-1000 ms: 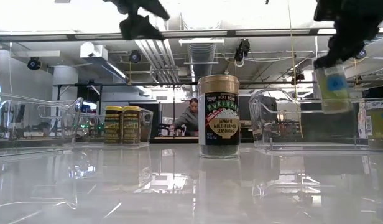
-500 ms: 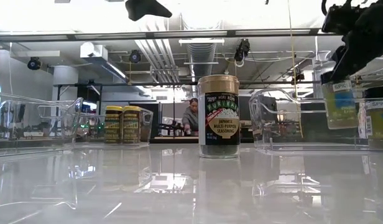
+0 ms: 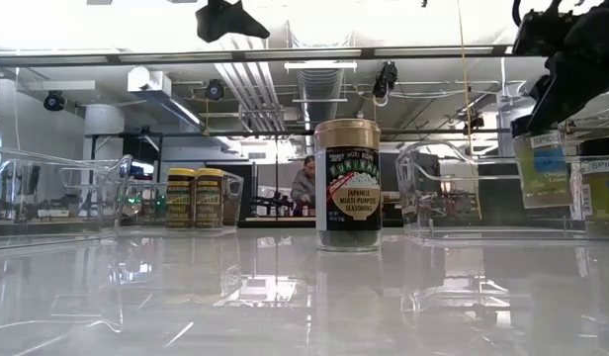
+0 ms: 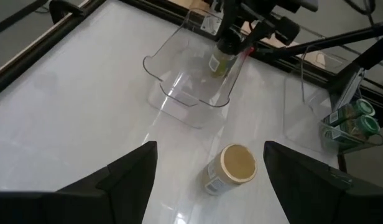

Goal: Sort spices by type
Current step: Put the black seasoning bottle into the middle right transparent bin

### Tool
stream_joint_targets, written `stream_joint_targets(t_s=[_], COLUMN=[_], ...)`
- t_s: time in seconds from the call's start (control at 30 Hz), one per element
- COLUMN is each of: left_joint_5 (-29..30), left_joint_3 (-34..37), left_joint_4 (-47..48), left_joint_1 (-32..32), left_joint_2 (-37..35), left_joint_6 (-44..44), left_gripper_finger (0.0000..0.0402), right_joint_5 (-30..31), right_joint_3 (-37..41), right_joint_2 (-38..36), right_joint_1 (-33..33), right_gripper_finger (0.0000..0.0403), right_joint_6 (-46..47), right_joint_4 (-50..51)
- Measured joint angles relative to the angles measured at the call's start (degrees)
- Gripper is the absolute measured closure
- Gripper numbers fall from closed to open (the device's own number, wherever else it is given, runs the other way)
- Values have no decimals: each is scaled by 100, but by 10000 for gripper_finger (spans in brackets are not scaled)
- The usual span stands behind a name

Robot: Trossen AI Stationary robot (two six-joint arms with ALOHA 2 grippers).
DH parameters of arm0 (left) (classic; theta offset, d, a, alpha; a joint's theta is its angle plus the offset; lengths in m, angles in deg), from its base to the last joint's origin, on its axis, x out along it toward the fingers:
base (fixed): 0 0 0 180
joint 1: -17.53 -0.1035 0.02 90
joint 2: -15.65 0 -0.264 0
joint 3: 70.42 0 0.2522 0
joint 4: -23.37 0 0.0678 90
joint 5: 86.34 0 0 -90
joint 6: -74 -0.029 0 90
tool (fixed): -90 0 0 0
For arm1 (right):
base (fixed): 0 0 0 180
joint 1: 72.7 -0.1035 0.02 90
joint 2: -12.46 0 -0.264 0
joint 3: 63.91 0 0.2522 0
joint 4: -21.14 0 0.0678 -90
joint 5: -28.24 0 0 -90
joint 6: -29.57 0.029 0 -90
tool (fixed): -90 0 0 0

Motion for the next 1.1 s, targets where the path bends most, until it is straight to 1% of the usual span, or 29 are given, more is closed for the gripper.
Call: stream_joint_targets(t_s=[0.2, 0.37, 0.57, 0.87, 1.0, 1.1], left_joint_5=[-2, -2, -4, -9, -11, -11], left_joint_3=[-2, -2, -2, 0, 0, 0], left_joint_4=[-71, -65, -64, -73, -73, -75], left_joint_1=[4, 4, 4, 4, 4, 4], left_joint_2=[0, 0, 0, 0, 0, 0], left_joint_6=[-17, -20, -45, -46, -84, -118], left_gripper_finger=[123, 123, 123, 123, 123, 123], right_joint_5=[85, 79, -165, -179, -335, -346], right_joint_3=[295, 311, 305, 438, 438, 443], right_joint_2=[4, -7, 0, 2, 0, 7], right_joint_1=[0, 0, -3, -37, -37, -37], right_gripper_finger=[204, 201, 204, 202, 203, 196], right_joint_6=[272, 376, 371, 505, 417, 421], right_joint_4=[-143, -142, -141, -149, -159, -155])
